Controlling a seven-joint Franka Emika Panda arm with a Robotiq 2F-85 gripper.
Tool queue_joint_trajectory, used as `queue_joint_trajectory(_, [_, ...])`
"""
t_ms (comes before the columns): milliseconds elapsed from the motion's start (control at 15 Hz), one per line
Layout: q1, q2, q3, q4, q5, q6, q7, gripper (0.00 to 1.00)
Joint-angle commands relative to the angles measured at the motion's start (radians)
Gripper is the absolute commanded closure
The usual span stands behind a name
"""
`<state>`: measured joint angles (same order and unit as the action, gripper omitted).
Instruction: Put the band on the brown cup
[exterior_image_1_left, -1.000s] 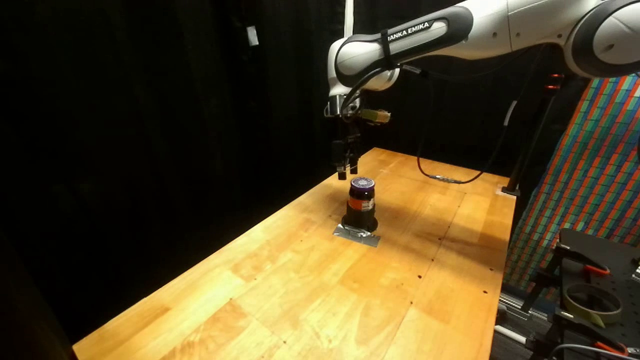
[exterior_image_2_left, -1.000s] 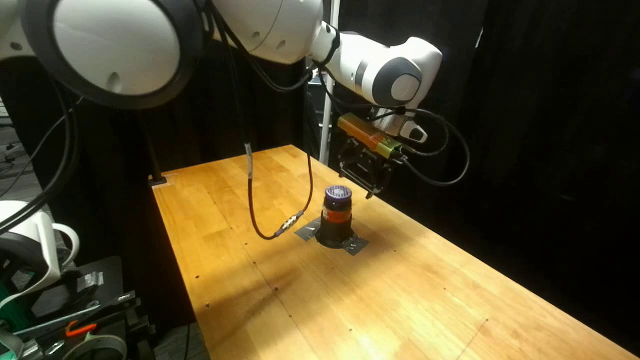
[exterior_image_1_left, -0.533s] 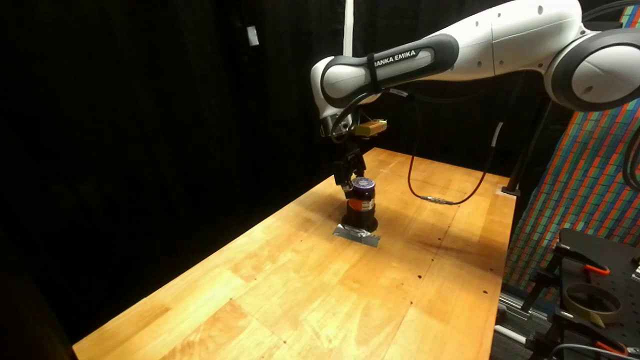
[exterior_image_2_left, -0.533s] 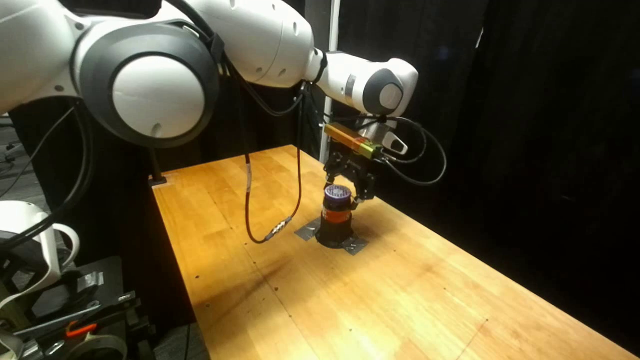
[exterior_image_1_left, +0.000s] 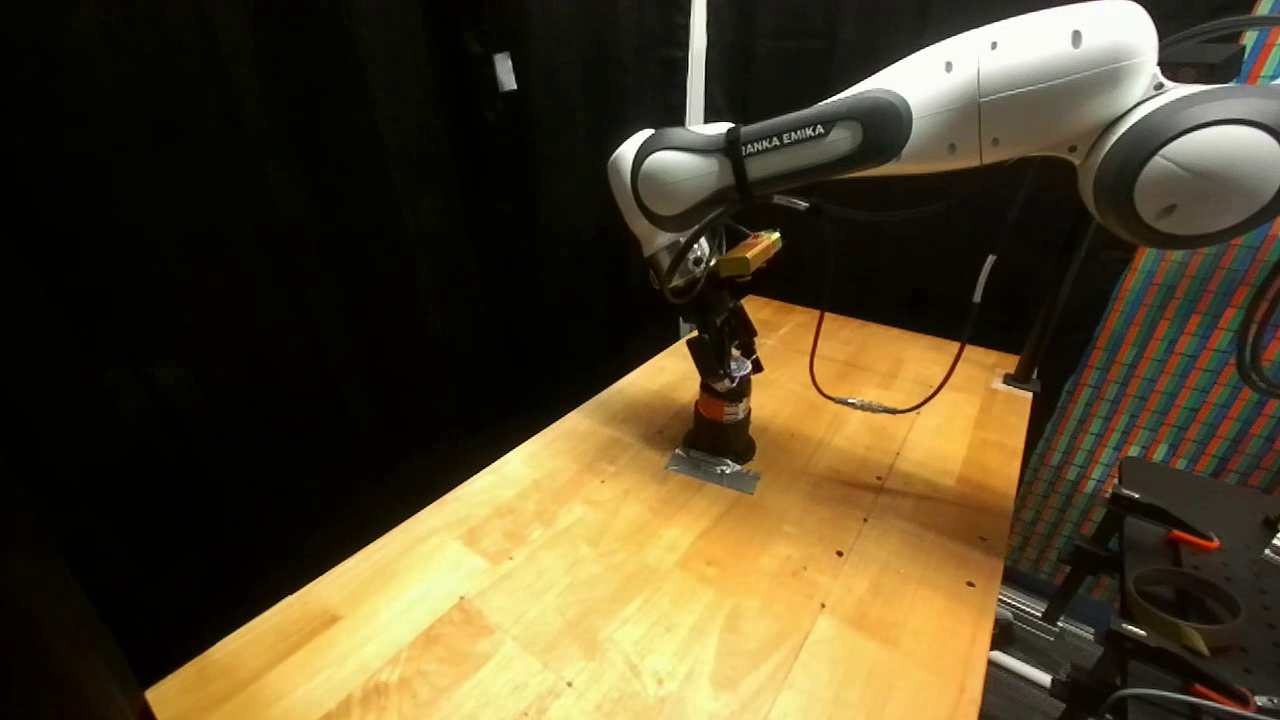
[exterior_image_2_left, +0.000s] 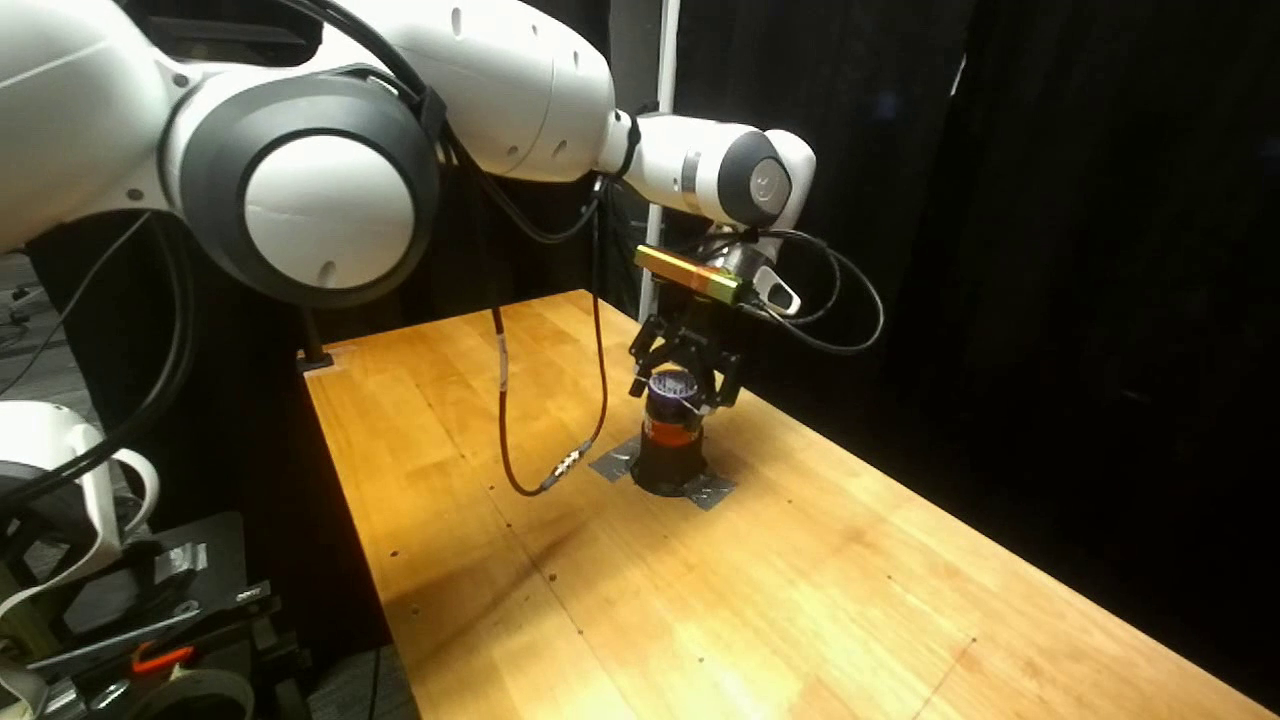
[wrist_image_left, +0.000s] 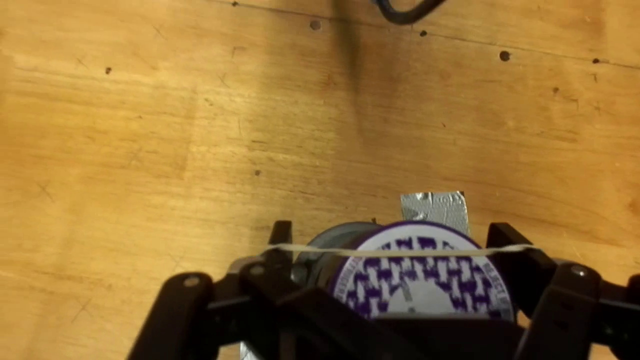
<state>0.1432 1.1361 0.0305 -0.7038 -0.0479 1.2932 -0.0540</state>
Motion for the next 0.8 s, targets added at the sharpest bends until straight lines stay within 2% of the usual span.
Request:
queue_joint_trajectory(0, [-0.002,-0.04,-0.009,-0.035,-0.036,-0.078,-0.065,0.0])
queue_joint_trajectory(133, [-0.008,-0.069,-0.01,-0.075,-0.044,-0.072,-0.095,0.0])
queue_joint_trajectory(333, [-0.019,-0.135,-0.014,-0.168,-0.051,0.006,-0.117,0.0])
queue_joint_trajectory(733, [-0.035,-0.287,-0.011,-0.445,-0.058,0.214,-0.193,0.0])
